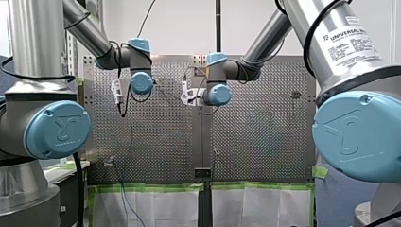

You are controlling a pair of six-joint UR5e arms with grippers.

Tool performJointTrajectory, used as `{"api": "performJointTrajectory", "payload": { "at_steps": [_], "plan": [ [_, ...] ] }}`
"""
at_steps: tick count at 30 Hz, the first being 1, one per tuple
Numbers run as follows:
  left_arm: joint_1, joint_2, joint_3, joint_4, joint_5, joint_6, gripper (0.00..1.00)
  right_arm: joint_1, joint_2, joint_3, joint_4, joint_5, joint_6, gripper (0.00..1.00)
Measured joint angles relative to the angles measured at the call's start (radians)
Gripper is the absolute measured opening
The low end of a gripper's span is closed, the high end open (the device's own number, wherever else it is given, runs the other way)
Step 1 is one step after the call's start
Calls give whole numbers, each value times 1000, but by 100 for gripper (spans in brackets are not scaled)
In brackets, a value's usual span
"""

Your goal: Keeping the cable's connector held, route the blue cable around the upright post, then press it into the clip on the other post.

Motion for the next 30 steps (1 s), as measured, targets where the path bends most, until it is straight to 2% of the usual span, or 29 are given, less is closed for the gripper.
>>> {"api": "performJointTrajectory", "payload": {
  "at_steps": [4,11,19,25,30],
  "plan": [
    [3,10,31,-31,-2,6,0,-3,0,-34,34,-18,2,0],
    [11,16,88,-95,-10,15,0,-4,0,-90,91,-27,11,0],
    [22,22,118,-172,-15,19,0,-7,0,-167,166,-38,22,0],
    [36,23,162,-221,-17,23,0,-9,2,-220,194,-63,36,0],
    [53,23,203,-263,-17,22,0,-9,3,-261,217,-74,40,0]
  ]
}}
